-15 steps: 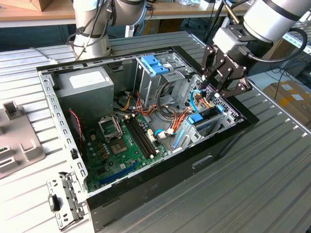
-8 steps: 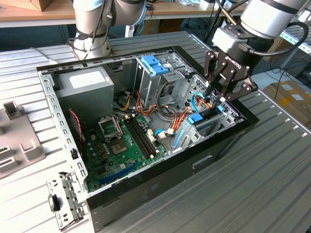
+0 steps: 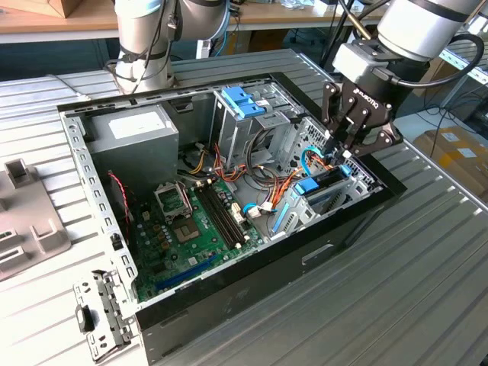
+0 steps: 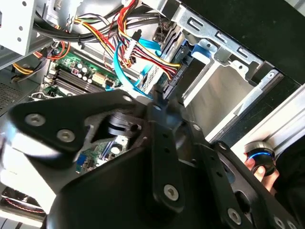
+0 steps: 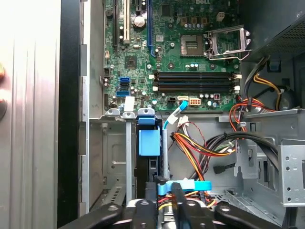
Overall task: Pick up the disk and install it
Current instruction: 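Insert the second disk wire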
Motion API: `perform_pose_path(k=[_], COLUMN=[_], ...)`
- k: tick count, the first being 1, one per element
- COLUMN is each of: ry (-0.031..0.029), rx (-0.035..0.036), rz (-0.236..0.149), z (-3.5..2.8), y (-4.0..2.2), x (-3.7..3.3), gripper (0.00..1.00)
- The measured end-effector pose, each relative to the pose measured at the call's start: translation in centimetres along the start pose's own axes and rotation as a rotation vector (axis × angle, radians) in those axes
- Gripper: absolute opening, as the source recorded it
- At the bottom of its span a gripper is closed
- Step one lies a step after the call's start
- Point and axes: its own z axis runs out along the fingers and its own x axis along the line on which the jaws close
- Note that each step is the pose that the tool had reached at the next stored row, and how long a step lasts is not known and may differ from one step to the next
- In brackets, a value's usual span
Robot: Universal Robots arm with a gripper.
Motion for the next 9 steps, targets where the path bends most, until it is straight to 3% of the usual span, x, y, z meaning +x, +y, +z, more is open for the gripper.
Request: perform_pose_path(k=[2,9], ry=[0.0008,0.0028], rx=[0.0,0.0001], rz=[0.0,0.0], z=[0.0,0.0], y=[0.0,0.0], x=[0.0,0.0], gripper=[0.16,0.16])
